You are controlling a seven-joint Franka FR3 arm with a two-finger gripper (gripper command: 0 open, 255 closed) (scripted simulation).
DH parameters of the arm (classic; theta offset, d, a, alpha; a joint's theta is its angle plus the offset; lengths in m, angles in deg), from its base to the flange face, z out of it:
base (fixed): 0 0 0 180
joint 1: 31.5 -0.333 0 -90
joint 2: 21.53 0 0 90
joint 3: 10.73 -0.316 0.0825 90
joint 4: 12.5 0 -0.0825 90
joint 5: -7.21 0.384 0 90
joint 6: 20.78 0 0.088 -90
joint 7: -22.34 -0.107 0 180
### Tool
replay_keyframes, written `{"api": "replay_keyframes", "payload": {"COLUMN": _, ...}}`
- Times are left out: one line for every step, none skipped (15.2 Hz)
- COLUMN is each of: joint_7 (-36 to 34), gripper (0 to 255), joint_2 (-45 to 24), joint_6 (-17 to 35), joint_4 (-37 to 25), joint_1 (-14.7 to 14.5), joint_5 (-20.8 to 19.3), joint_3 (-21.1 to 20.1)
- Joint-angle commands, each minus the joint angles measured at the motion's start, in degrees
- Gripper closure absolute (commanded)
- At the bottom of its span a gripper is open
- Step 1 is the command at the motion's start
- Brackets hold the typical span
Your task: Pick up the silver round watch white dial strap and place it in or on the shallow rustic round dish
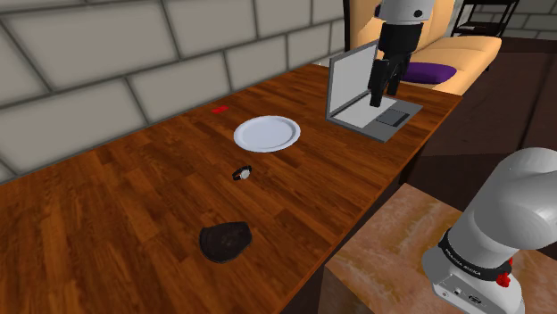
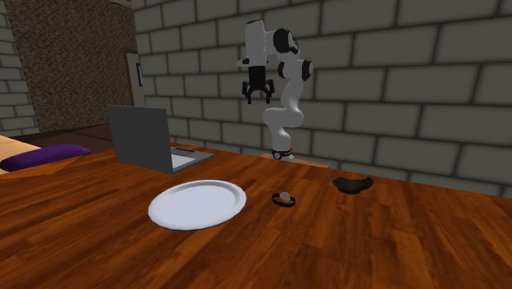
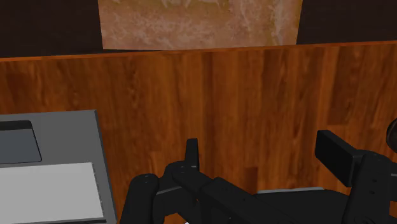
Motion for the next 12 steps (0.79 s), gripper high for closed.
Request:
{"api": "replay_keyframes", "payload": {"joint_7": 0.0, "gripper": 0, "joint_2": 0.0, "joint_6": 0.0, "joint_4": 0.0, "joint_1": 0.0, "joint_5": 0.0, "joint_3": 0.0}}
{"api": "replay_keyframes", "payload": {"joint_7": -0.65, "gripper": 0, "joint_2": -1.63, "joint_6": 1.45, "joint_4": -0.03, "joint_1": -0.21, "joint_5": 0.63, "joint_3": -0.53}}
{"api": "replay_keyframes", "payload": {"joint_7": -1.28, "gripper": 0, "joint_2": -3.31, "joint_6": 2.87, "joint_4": -0.13, "joint_1": -0.41, "joint_5": 1.25, "joint_3": -1.05}}
{"api": "replay_keyframes", "payload": {"joint_7": -1.9, "gripper": 0, "joint_2": -5.04, "joint_6": 4.28, "joint_4": -0.31, "joint_1": -0.62, "joint_5": 1.84, "joint_3": -1.56}}
{"api": "replay_keyframes", "payload": {"joint_7": -2.5, "gripper": 0, "joint_2": -6.81, "joint_6": 5.67, "joint_4": -0.57, "joint_1": -0.83, "joint_5": 2.4, "joint_3": -2.06}}
{"api": "replay_keyframes", "payload": {"joint_7": -3.09, "gripper": 0, "joint_2": -8.63, "joint_6": 7.03, "joint_4": -0.9, "joint_1": -1.03, "joint_5": 2.94, "joint_3": -2.55}}
{"api": "replay_keyframes", "payload": {"joint_7": -3.67, "gripper": 0, "joint_2": -10.49, "joint_6": 8.36, "joint_4": -1.3, "joint_1": -1.24, "joint_5": 3.46, "joint_3": -3.03}}
{"api": "replay_keyframes", "payload": {"joint_7": -4.23, "gripper": 0, "joint_2": -12.38, "joint_6": 9.66, "joint_4": -1.78, "joint_1": -1.43, "joint_5": 3.95, "joint_3": -3.51}}
{"api": "replay_keyframes", "payload": {"joint_7": -4.78, "gripper": 0, "joint_2": -14.31, "joint_6": 10.92, "joint_4": -2.34, "joint_1": -1.62, "joint_5": 4.41, "joint_3": -3.97}}
{"api": "replay_keyframes", "payload": {"joint_7": -5.33, "gripper": 0, "joint_2": -16.26, "joint_6": 12.15, "joint_4": -2.97, "joint_1": -1.81, "joint_5": 4.85, "joint_3": -4.43}}
{"api": "replay_keyframes", "payload": {"joint_7": -5.87, "gripper": 0, "joint_2": -18.25, "joint_6": 13.33, "joint_4": -3.67, "joint_1": -1.99, "joint_5": 5.26, "joint_3": -4.87}}
{"api": "replay_keyframes", "payload": {"joint_7": -6.4, "gripper": 0, "joint_2": -20.26, "joint_6": 14.47, "joint_4": -4.44, "joint_1": -2.17, "joint_5": 5.63, "joint_3": -5.3}}
